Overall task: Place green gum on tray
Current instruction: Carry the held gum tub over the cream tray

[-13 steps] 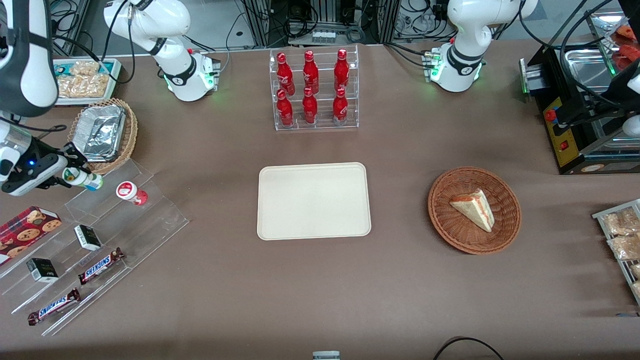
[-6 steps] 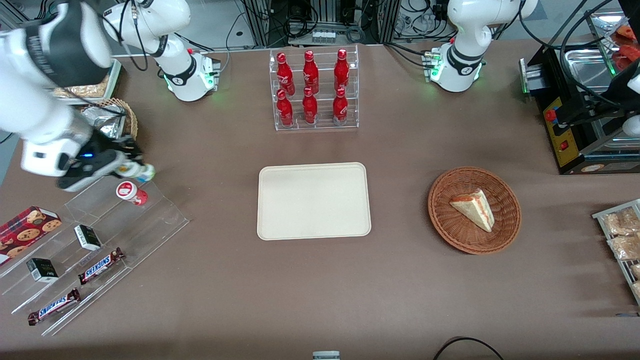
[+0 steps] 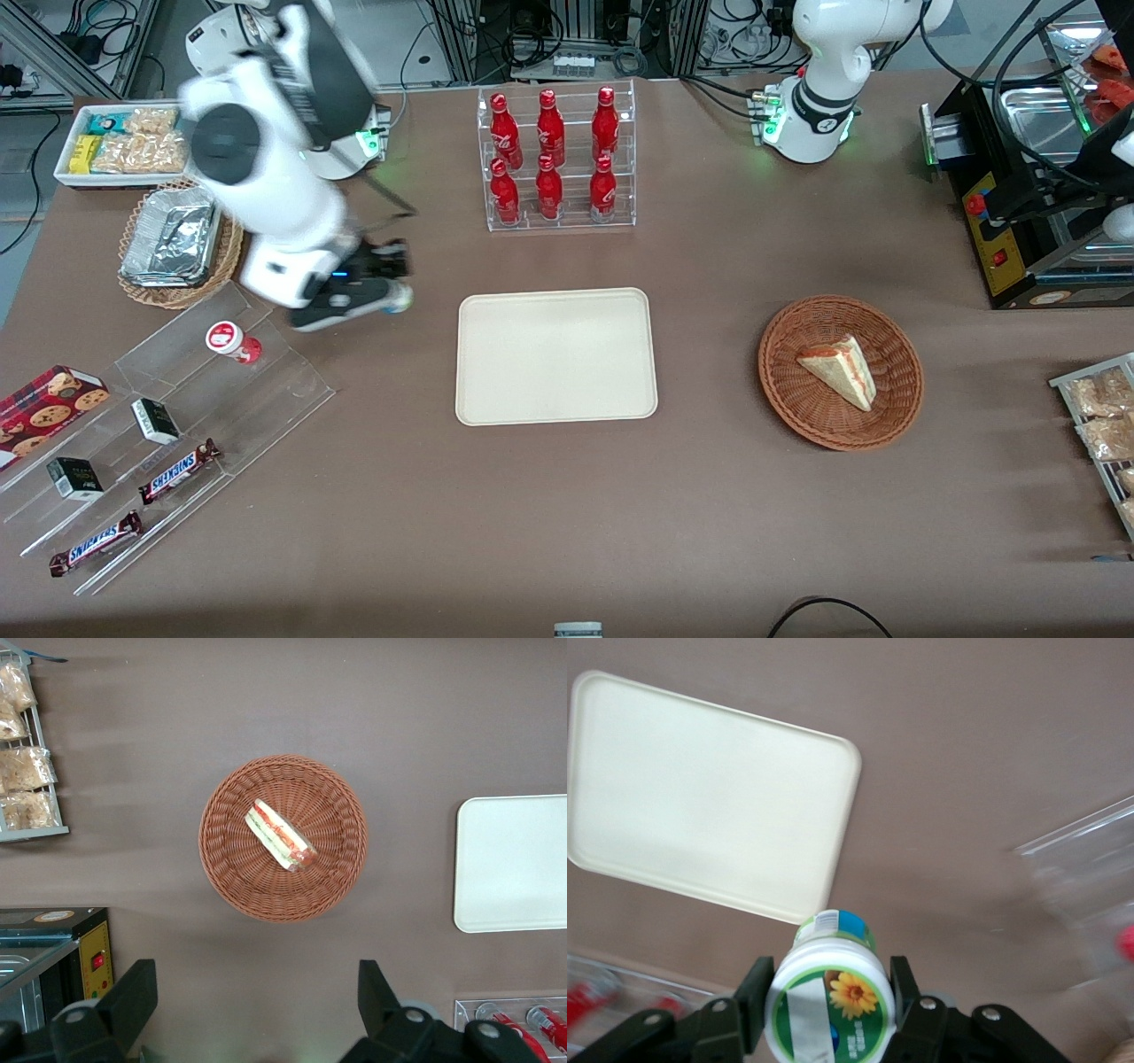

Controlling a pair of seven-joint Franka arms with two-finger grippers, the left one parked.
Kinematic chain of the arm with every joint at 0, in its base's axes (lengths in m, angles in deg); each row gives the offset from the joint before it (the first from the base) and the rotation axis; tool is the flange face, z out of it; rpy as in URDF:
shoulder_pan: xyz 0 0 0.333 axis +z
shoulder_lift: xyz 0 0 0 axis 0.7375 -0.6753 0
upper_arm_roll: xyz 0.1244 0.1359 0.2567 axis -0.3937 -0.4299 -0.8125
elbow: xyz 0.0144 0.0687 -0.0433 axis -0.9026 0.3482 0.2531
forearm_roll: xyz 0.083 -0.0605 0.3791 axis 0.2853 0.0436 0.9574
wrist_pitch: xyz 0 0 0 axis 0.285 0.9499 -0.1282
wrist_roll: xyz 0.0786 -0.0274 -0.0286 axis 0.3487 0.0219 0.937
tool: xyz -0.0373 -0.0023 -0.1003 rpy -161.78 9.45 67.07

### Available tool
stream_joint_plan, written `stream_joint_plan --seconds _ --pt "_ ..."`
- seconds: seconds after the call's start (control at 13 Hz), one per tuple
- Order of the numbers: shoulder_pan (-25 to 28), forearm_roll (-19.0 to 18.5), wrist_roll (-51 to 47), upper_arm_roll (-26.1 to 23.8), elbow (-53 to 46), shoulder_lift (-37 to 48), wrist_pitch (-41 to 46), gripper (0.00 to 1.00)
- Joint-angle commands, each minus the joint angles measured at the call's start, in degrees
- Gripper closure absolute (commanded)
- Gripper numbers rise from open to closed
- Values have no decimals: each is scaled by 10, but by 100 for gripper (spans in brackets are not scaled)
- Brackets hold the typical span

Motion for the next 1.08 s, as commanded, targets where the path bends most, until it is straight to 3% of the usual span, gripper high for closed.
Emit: stream_joint_plan --seconds 0.0,0.15,0.46,1.0 --pt "41 16 -108 9 -80 -94 -22 100" --pt "75 17 -176 9 -80 -135 -83 100" --pt "122 20 -223 8 -80 -211 -167 100" --pt "161 15 -305 3 -67 -277 -262 100"
